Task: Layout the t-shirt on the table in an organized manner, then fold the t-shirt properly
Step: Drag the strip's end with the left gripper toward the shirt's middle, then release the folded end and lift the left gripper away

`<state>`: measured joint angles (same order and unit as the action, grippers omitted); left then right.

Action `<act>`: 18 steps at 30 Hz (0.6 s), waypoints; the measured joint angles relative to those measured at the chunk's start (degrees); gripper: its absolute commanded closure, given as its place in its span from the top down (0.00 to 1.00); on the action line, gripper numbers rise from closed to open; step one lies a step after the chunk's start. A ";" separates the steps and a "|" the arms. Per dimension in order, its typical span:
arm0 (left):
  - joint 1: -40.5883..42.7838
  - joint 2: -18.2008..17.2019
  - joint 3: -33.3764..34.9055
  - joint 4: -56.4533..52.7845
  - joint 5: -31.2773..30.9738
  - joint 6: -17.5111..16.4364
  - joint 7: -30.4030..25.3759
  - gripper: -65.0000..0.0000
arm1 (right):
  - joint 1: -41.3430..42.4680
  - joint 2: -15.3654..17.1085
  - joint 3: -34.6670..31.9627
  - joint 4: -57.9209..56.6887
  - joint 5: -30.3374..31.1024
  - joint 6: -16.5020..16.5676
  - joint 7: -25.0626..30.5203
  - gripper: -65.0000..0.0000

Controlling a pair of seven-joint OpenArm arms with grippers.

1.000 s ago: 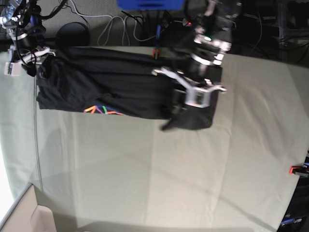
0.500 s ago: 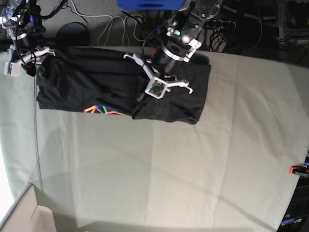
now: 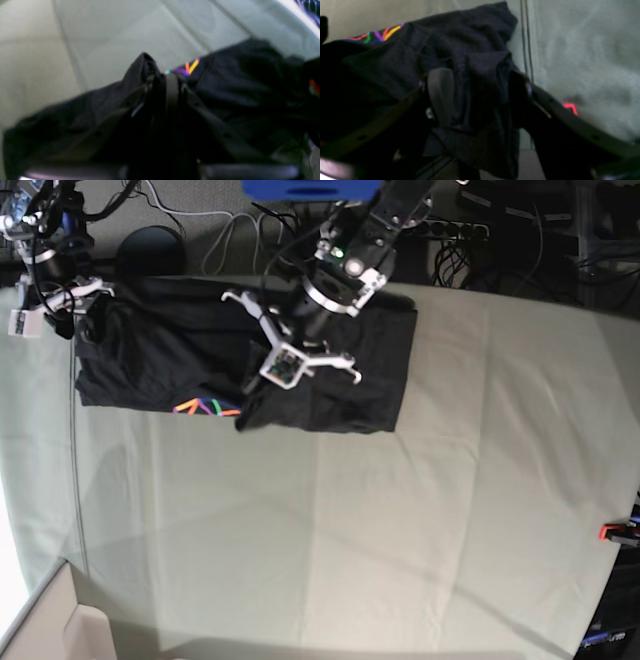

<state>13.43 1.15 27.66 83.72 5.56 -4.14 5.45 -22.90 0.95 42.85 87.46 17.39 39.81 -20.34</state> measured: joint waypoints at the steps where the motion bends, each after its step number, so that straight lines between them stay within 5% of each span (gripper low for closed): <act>1: -0.17 0.15 0.11 -0.74 0.07 0.00 0.33 0.06 | -0.02 0.00 0.00 0.00 0.02 -0.02 0.02 0.54; 5: -0.81 0.13 2.40 -1.84 0.02 0.07 0.31 0.09 | 0.02 0.02 0.00 0.00 0.02 -0.02 0.02 0.54; 11: -0.76 0.15 2.97 -1.20 0.20 0.04 0.11 0.48 | 0.02 0.00 0.00 0.00 0.02 -0.02 0.02 0.54; 18: 0.13 -0.26 2.38 5.03 -0.44 0.09 0.44 0.51 | 0.02 0.04 0.00 0.00 0.00 -0.02 0.02 0.54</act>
<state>13.56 0.89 30.04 88.75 5.13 -4.05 5.89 -22.87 0.99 42.85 87.46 17.39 39.79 -20.32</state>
